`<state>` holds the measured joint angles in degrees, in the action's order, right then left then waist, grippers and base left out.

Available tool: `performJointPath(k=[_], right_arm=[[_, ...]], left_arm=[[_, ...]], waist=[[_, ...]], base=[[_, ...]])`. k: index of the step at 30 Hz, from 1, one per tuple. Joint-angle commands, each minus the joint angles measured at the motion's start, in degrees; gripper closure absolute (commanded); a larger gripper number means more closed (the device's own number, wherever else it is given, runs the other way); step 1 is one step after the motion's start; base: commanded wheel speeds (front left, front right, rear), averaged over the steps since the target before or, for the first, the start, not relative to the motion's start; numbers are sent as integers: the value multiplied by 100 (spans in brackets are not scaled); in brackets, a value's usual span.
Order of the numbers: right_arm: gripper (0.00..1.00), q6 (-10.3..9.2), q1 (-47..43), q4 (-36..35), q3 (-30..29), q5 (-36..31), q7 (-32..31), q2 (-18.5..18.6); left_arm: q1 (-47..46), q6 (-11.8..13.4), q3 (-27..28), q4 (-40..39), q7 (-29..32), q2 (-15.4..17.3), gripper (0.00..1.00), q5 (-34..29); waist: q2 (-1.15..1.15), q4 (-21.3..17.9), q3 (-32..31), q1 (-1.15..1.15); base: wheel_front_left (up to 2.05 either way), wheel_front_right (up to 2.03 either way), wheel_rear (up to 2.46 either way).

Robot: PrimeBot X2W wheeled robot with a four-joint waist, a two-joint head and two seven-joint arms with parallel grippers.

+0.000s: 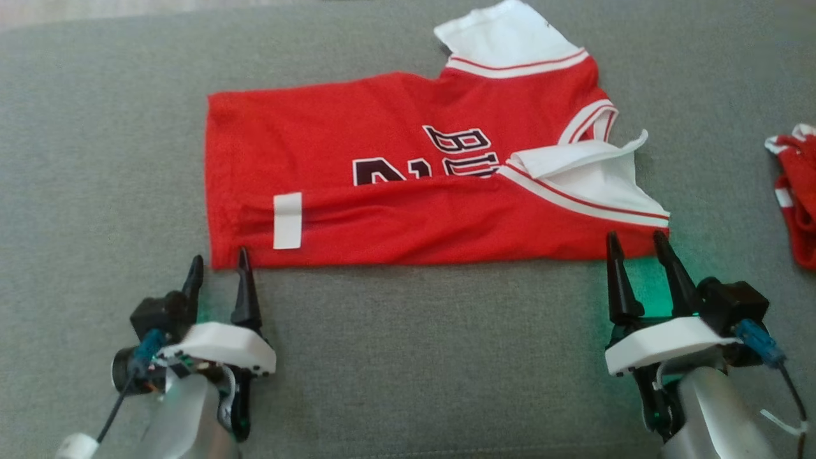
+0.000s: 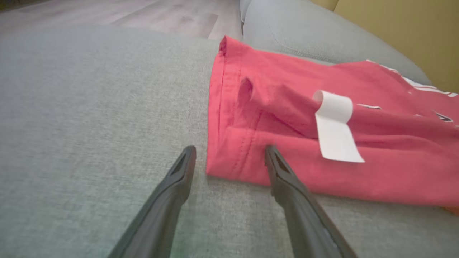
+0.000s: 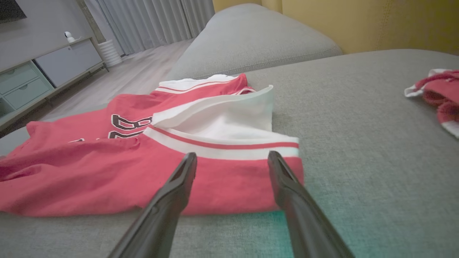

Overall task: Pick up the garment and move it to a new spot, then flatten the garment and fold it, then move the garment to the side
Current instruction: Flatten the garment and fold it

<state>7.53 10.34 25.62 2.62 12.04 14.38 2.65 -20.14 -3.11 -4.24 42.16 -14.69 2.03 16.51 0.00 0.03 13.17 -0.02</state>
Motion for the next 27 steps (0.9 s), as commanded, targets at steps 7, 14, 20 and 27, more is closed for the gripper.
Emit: performJointPath(k=[7, 14, 20, 27], right_arm=[[0, -4, 229, -184, -58, -96, 62, 23], [0, -4, 317, 57, -502, -165, 62, 23], [0, -4, 519, 675, -430, -47, 62, 23], [100, -4, 742, 1332, -483, 443, 62, 23]], left_arm=[[-415, -115, 155, 541, -30, 85, 0, 28], [-513, -246, -181, 874, -30, 85, 100, 217], [-454, -278, -396, 800, -30, 85, 100, 366], [-351, -270, -492, 673, -30, 85, 100, 501]], waist=[[0, -169, 257, 2], [0, -114, 324, 2], [0, -20, 343, 2], [0, 47, 305, 2]], base=[[0, 0, 0], [0, 0, 0], [0, 0, 0], [0, 0, 0]])
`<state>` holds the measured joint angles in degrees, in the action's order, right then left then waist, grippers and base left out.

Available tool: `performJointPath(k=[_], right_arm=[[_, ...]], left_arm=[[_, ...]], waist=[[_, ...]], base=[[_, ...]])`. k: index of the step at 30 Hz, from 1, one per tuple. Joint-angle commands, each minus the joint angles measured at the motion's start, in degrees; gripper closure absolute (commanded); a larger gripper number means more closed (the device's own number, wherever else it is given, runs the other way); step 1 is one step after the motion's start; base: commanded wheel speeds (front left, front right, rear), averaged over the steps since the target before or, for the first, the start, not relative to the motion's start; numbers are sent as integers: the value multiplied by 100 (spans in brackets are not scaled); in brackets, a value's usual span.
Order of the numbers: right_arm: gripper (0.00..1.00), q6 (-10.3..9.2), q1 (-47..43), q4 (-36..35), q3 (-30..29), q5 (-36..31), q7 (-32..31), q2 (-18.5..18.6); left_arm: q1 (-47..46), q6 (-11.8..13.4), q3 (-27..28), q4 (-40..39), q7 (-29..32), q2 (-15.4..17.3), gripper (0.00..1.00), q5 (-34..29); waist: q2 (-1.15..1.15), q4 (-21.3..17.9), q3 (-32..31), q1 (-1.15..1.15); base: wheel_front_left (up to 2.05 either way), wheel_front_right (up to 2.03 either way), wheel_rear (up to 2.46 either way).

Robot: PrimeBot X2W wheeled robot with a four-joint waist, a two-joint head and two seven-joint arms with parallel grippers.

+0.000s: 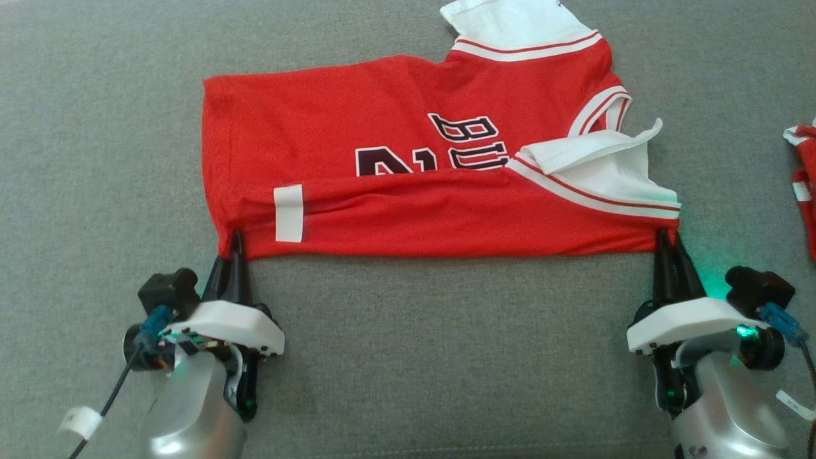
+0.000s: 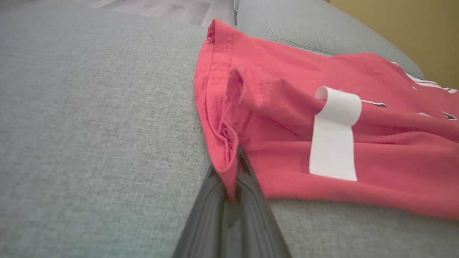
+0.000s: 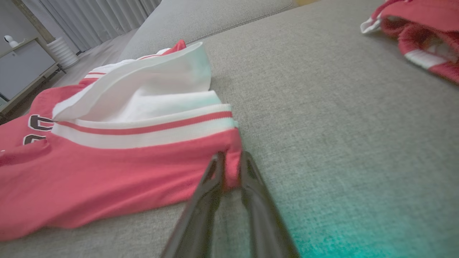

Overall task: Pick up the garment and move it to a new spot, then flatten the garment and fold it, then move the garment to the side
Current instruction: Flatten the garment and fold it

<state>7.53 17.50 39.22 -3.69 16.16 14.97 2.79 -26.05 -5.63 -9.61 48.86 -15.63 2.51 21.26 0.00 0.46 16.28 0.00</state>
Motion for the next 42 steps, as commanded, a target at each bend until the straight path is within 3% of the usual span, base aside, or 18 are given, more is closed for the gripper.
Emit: performJointPath(k=[1, 12, 23, 24, 25, 29, 33, 36, 42], right_arm=[[100, -4, 37, -20, 134, 71, 3, 9], [100, -4, -111, -683, 251, 339, 3, 9], [100, -4, -1149, -950, 310, 476, 3, 9], [78, -4, -1206, -986, 319, 488, 3, 9], [0, -4, -1236, -1030, 327, 448, 3, 9], [0, -4, -1141, -1257, 323, 310, 3, 9], [0, -4, -838, -1479, 369, 129, 3, 9], [0, -4, -583, -1533, 450, 65, 3, 9], [0, -4, -118, -1529, 641, 45, 3, 9]], left_arm=[[250, -17, 56, -25, 63, 37, 100, 46], [464, -15, 398, -672, 63, 37, 100, -7], [1536, 46, 559, -816, 63, 37, 100, 158], [1596, 69, 546, -815, 63, 37, 63, 152], [1623, 88, 540, -827, 63, 37, 0, 150], [1421, 158, 573, -992, 63, 37, 0, -6], [789, 60, 637, -1012, 63, 177, 0, -338], [64, -79, 484, -598, 79, 494, 0, -476], [-1232, -178, 56, 270, 801, 1120, 0, -450]], waist=[[0, 8, -14, 0], [0, 12, -605, 0], [0, 2, -1310, 0], [0, -4, -1308, 0], [0, -7, -1289, 0], [0, 9, -1123, 0], [0, 53, -888, 0], [0, 61, -694, 0], [0, -25, -292, 0]], base=[[0, 0, 0], [0, 0, 0], [0, 0, 0], [0, 0, 0], [0, 0, 0], [0, 0, 0], [0, 0, 0], [0, 0, 0], [0, 0, 0]])
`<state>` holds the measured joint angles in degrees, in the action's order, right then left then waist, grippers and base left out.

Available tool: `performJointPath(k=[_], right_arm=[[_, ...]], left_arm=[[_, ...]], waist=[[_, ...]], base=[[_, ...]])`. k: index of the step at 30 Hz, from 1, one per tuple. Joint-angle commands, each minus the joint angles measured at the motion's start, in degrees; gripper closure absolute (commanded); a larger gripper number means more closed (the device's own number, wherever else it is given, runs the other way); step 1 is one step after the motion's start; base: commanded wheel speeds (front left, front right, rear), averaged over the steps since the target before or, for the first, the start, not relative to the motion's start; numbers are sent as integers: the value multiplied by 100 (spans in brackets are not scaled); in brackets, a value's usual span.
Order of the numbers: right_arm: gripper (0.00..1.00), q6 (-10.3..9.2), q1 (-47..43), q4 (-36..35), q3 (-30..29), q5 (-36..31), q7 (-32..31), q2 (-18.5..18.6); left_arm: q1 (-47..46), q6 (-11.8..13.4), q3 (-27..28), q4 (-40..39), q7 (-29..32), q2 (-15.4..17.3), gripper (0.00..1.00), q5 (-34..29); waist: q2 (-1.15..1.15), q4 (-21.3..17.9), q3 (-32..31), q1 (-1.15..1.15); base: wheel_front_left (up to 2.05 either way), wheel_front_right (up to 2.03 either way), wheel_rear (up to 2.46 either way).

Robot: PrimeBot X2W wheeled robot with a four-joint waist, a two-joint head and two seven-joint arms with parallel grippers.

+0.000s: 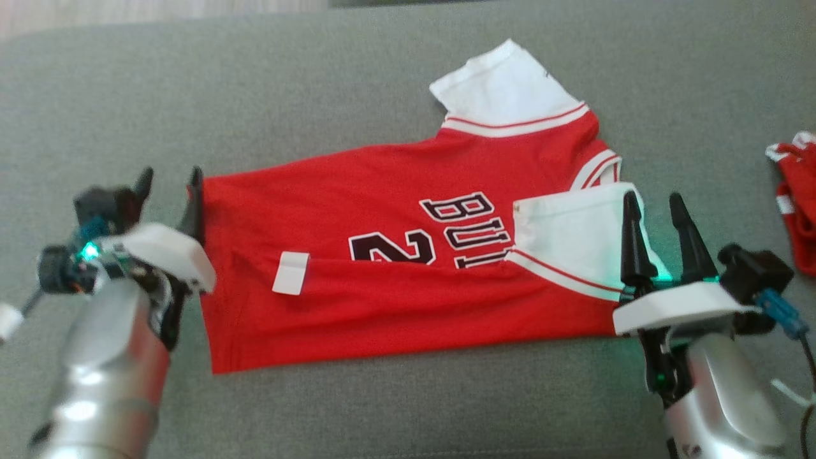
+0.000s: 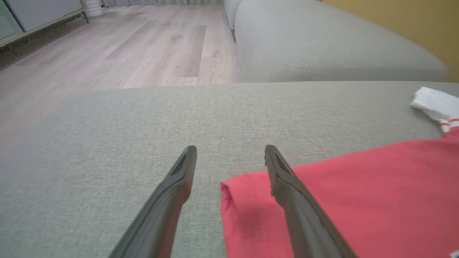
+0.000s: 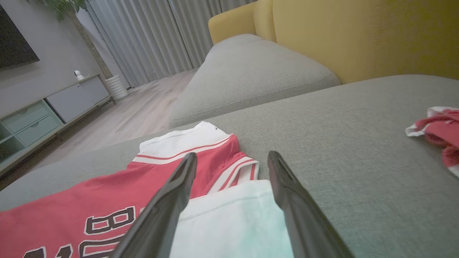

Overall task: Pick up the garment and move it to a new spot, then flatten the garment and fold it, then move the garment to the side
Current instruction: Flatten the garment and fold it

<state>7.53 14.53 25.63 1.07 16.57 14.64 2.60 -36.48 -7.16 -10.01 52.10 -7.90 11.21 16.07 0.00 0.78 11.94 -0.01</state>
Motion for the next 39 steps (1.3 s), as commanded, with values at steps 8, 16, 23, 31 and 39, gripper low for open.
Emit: performJointPath(k=[8, 16, 23, 31, 39], right_arm=[[0, -4, 363, -124, 239, 52, 36, 28], [0, -4, 454, -101, 197, 19, 36, 32], [0, -4, 715, -63, 274, 16, 36, 149], [0, -4, 1665, 595, 678, 43, -41, 556], [0, -4, 3416, 2173, 1429, 98, -1328, 1242]], left_arm=[[-714, -31, -798, 203, 797, 640, 0, 1253], [-837, -32, -1315, 441, 848, 951, 0, 1814], [-857, -32, -1787, 304, 951, 876, 100, 2308], [-1212, -33, -2203, 34, 88, 1036, 100, 2557], [-1731, -33, -2670, -19, -639, 616, 100, 2365]], waist=[[0, -194, 508, 1], [0, -201, 649, 1], [0, -69, 692, 1], [0, 255, 796, 1], [0, 1067, 957, 1]], base=[[0, 0, 0], [0, 0, 0], [0, 0, 0], [0, 0, 0], [0, 0, 0]])
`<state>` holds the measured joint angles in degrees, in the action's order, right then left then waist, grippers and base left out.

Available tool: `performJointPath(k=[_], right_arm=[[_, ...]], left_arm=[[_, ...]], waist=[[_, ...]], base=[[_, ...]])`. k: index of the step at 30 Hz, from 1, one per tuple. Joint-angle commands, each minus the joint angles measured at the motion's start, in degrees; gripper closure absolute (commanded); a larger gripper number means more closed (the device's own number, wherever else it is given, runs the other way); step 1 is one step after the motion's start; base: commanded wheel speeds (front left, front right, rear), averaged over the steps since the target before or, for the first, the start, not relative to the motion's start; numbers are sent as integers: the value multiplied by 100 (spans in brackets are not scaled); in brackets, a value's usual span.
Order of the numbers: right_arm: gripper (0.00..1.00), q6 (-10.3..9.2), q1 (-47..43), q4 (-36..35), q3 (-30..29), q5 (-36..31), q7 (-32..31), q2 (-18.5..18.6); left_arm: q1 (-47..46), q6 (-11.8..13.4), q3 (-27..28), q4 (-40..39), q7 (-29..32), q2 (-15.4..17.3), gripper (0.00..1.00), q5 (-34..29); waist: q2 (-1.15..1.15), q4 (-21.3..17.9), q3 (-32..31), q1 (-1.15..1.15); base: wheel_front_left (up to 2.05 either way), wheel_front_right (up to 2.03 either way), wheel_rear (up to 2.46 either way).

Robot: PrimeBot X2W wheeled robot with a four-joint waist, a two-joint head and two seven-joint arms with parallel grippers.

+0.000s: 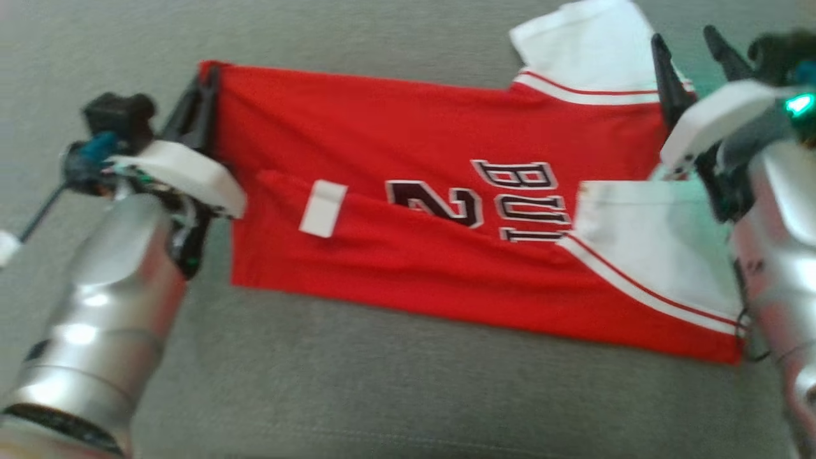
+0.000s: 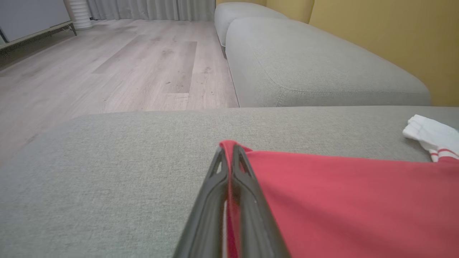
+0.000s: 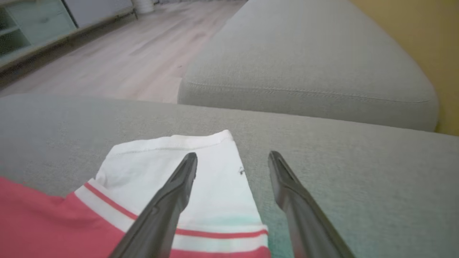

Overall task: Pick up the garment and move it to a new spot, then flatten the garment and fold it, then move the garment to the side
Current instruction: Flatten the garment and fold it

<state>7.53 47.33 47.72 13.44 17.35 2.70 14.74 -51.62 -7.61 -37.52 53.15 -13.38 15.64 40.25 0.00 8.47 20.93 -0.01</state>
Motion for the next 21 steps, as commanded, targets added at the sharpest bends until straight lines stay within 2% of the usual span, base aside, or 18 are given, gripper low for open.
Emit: performJointPath(k=[1, 8, 14, 21], right_arm=[[0, -4, 288, 120, 315, 41, -311, 87], [0, -4, 1333, 1165, 384, -24, -891, 358], [0, -4, 1857, 2086, 151, -544, -1093, 710], [0, -4, 1962, 2450, -143, -736, -1123, 692]], left_arm=[[-239, 12, -7, -143, -111, 87, 100, -63], [-363, 12, -534, -313, -156, -307, 100, 94], [-480, 12, -741, -519, -160, -493, 100, 211], [-468, 12, -791, -663, -161, -536, 100, 273]], waist=[[0, 418, 47, 1], [0, 942, 209, 1], [0, 1220, 354, 1], [0, 1309, 451, 1]], base=[[0, 0, 0], [0, 0, 0], [0, 0, 0], [0, 0, 0]])
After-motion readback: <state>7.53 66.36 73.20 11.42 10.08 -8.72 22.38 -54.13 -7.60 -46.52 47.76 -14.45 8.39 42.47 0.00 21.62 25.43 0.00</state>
